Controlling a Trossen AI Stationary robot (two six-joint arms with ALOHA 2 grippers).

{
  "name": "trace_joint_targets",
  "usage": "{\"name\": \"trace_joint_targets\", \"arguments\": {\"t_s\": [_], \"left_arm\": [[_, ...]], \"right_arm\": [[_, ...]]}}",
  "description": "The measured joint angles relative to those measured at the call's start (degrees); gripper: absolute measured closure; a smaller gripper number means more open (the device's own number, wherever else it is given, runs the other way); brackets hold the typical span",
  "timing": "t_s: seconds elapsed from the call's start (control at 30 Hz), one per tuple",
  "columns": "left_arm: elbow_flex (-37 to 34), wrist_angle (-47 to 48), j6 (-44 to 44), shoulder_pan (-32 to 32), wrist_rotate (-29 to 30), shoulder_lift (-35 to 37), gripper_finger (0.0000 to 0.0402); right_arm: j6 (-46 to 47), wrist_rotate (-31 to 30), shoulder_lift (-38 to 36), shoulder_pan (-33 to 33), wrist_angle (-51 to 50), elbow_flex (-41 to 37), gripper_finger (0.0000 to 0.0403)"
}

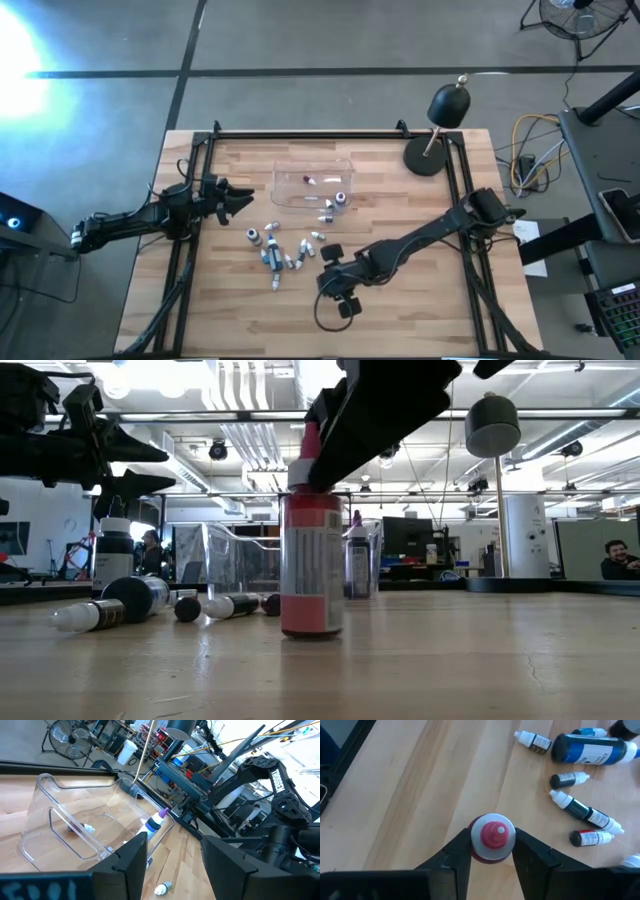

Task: Pick & Place food coloring
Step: Put the large pink food coloring bottle into the transparent bin

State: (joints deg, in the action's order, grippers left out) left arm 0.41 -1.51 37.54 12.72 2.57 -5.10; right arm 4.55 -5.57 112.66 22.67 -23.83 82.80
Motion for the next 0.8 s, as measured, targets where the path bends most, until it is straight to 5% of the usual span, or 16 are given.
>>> {"name": "trace_joint_targets", "arguments": {"t_s": [0.4, 0.67, 0.73, 0.8], "left_arm": [[-0.01, 0.01, 0.0, -0.01, -0.02, 0.0, 0.0241], [-0.01, -0.01, 0.0, -0.01, -0.02, 0.02, 0.0241], [0.01, -0.01, 0.0, -0.01, -0.02, 0.02, 0.0241], [0.0, -0.01, 0.0, -0.01, -0.02, 0.02, 0.0241]], "right_arm": [[13.49, -19.68, -7.16, -5.15, -7.91, 0.81, 0.0293], [27.48, -39.14, -15.53, -16.89, -4.08, 2.57, 0.0292], [30.95, -38.8, -15.78, -21.72, -4.0, 3.39, 0.029], [32.66, -31.11, -15.04, -26.44, -4.54, 3.53, 0.029]]}}
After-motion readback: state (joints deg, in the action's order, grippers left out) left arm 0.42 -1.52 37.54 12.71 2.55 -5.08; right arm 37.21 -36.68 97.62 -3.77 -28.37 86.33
